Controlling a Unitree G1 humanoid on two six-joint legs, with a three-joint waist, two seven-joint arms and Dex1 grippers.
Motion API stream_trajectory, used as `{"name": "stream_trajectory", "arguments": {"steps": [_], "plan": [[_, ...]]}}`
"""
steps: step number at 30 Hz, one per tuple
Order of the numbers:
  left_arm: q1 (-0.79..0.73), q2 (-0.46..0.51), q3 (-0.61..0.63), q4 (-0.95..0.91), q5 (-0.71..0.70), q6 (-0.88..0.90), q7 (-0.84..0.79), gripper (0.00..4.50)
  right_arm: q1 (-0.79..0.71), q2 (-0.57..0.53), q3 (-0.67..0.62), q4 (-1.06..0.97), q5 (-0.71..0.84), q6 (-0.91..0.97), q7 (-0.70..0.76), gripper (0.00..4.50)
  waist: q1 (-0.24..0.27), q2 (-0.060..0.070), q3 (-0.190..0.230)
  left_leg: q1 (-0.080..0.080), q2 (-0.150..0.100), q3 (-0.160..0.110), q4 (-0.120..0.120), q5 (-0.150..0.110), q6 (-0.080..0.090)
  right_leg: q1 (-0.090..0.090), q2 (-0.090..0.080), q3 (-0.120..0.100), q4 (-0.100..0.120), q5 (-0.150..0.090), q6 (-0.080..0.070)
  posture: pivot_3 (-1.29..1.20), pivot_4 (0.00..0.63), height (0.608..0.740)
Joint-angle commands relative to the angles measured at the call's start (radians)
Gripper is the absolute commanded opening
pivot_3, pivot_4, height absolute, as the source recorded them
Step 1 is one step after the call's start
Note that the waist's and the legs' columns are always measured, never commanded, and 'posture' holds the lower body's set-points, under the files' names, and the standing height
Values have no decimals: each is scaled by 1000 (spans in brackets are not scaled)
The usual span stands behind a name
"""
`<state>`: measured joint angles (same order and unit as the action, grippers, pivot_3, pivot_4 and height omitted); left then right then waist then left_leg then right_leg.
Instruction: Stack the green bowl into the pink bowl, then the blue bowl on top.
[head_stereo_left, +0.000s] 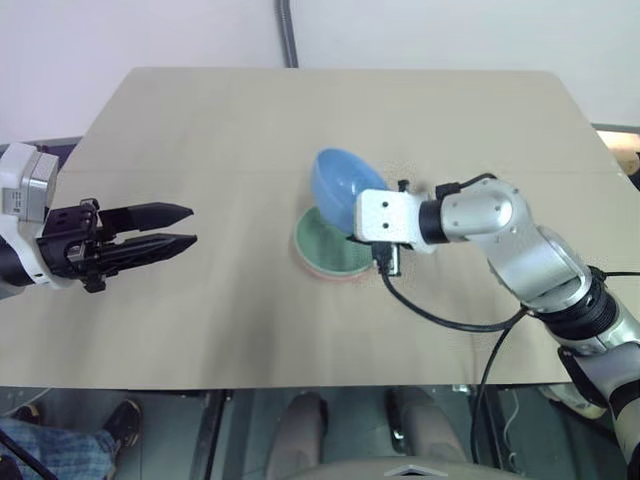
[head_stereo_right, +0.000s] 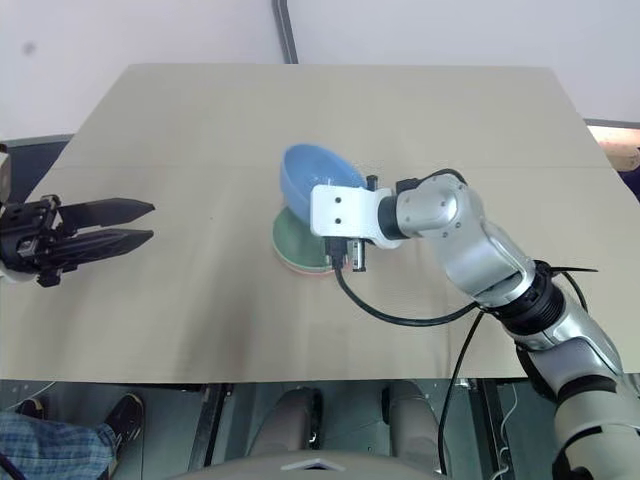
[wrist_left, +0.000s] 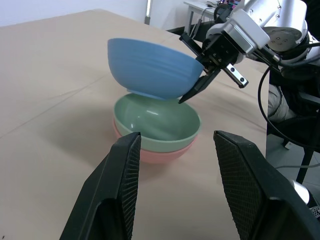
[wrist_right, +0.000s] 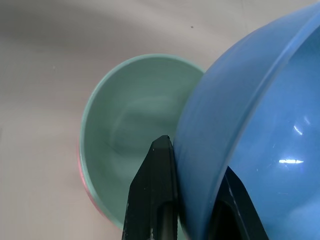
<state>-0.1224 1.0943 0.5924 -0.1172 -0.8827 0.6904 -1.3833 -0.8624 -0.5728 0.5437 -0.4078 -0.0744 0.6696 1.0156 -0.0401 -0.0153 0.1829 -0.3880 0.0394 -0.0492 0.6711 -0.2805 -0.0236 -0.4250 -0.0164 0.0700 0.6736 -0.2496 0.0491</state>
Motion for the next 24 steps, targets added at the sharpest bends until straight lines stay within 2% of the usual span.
{"name": "stream_trajectory", "arguments": {"steps": [1,4,8,11,17,21,24], "plan": [[-18,25,15,3,8,-16,-14,2450,-5,-13,15,-89,-16,-18,15,39,-1,0,0,0,0,0,0,0,0,0,0,0,0,0,0,0,150,740],[-30,22,5,10,12,-19,-13,2450,1,-13,34,-91,-25,-17,16,39,-3,0,0,0,0,0,0,0,0,-1,0,0,1,0,0,0,150,740],[-37,19,-1,11,18,-18,-19,2450,-5,-9,40,-90,-30,12,19,1638,-4,0,0,0,0,0,0,0,0,-2,1,0,4,0,0,0,150,740],[-42,18,-4,16,21,-20,-19,2450,-4,3,37,-89,-34,19,10,3128,-4,0,0,0,0,0,0,0,0,-2,1,0,4,0,-1,0,150,740],[-43,16,-7,13,25,-22,-21,2450,-28,27,-26,-73,16,89,14,3128,-4,0,0,0,0,0,0,0,0,-2,1,0,4,0,-1,0,150,740],[-33,14,5,5,23,-17,-20,2450,-36,49,-195,-65,191,252,57,3128,-3,0,0,0,0,0,0,0,0,-2,1,0,4,0,-1,0,150,740],[-19,13,20,-1,22,-15,-21,2450,-34,7,-306,-80,325,342,107,3128,1,0,0,0,0,0,0,0,0,-2,0,0,4,0,-1,0,150,740]]}}
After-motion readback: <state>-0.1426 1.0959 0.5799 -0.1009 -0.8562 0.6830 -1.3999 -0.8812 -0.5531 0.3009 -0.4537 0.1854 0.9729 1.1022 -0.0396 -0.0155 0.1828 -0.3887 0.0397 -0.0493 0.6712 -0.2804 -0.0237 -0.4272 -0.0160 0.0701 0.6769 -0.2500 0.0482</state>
